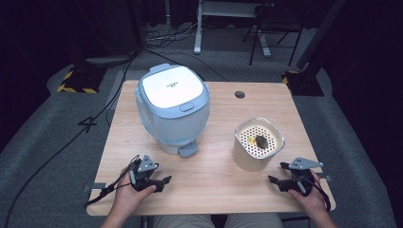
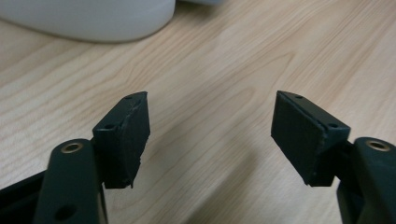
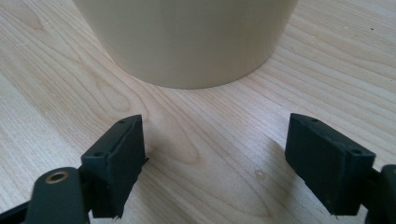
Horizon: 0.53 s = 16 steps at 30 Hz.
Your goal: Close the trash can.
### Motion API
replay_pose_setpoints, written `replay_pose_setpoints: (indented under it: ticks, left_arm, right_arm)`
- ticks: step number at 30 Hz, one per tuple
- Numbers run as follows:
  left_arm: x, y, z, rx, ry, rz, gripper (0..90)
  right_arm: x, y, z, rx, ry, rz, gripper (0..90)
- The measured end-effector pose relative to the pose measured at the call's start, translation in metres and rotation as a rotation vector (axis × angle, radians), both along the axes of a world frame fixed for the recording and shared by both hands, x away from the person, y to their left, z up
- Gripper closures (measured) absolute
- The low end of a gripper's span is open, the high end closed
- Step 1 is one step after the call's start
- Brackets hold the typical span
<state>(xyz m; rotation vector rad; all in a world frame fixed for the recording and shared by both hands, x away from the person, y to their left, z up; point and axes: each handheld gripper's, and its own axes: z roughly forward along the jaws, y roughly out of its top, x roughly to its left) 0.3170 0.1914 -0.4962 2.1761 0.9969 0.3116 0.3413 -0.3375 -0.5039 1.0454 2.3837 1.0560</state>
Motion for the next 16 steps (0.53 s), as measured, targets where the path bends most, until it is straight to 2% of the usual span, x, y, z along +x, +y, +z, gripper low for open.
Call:
replay_pose_setpoints:
  ticks: [1, 3, 4, 9, 16]
  left_arm:
    - [0.0010, -0.0008, -0.0023, 0.030, 0.014, -0.004, 25.9]
    - [0.0013, -0.0028, -0.0076, 0.040, -0.027, -0.026, 18.7]
    - [0.0015, -0.0039, -0.0077, 0.045, -0.028, -0.026, 15.3]
    - [0.0040, -0.0044, -0.0079, 0.050, -0.028, -0.031, 12.2]
    - [0.0042, -0.0044, -0.0078, 0.051, -0.025, -0.033, 12.0]
  right_arm:
    - [0.0001, 0.0000, 0.0000, 0.001, 0.000, 0.001, 20.3]
    - [0.0000, 0.0000, -0.0001, 0.001, 0.000, 0.001, 20.3]
    - [0.0000, 0.0001, -0.0001, 0.001, 0.000, 0.000, 20.3]
    - [-0.0002, 0.0002, -0.0001, 0.000, -0.002, -0.001, 20.3]
    - [-0.0001, 0.0002, -0.0001, 0.000, -0.002, -0.002, 20.3]
